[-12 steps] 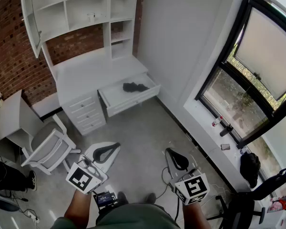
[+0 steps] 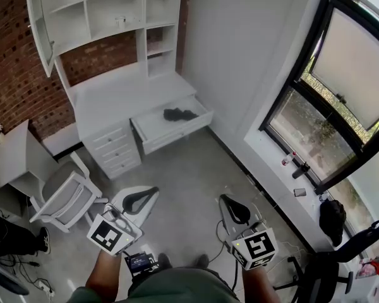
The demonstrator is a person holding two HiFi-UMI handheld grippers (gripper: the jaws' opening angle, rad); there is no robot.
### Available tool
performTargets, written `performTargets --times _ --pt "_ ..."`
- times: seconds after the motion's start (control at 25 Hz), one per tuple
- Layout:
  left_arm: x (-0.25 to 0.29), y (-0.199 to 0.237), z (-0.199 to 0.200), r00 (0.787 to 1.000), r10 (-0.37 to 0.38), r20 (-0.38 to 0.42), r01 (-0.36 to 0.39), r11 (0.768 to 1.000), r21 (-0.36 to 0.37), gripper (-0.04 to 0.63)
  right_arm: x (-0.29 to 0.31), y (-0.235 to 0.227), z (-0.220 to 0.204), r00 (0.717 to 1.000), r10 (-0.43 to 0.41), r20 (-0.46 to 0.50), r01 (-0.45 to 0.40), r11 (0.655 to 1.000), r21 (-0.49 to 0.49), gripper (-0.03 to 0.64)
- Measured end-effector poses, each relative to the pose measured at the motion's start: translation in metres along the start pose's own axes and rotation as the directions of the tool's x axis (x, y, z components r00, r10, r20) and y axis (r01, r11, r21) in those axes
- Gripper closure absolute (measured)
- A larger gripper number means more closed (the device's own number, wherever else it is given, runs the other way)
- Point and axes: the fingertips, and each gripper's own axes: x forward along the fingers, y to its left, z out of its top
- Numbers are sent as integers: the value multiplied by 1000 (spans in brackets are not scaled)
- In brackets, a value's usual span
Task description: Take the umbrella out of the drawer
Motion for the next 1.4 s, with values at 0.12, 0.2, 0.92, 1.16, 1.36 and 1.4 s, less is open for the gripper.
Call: performTargets --times 0.12,0.2,0.92,1.16,1.36,1.4 --pt "-2 7 -1 1000 0 1 0 1000 -1 595 5 2 4 1000 -2 19 1 1000 21 611" --pt "-4 12 -3 1000 -2 -2 2 1000 -1 595 10 2 6 999 -3 36 1 999 46 611" --pt "-9 52 -11 1000 -19 -1 19 1000 6 595 50 -2 18 997 -46 62 42 997 69 611" --pt "21 67 -18 1000 23 -21 -22 1000 13 595 74 -41 14 997 -10 72 5 997 72 611" --pt "65 81 -23 998 59 -39 -58 998 23 595 97 -85 13 996 33 80 -39 996 75 611" --pt "74 83 -23 997 66 -40 -66 998 23 595 101 -94 12 996 43 80 -49 996 75 611"
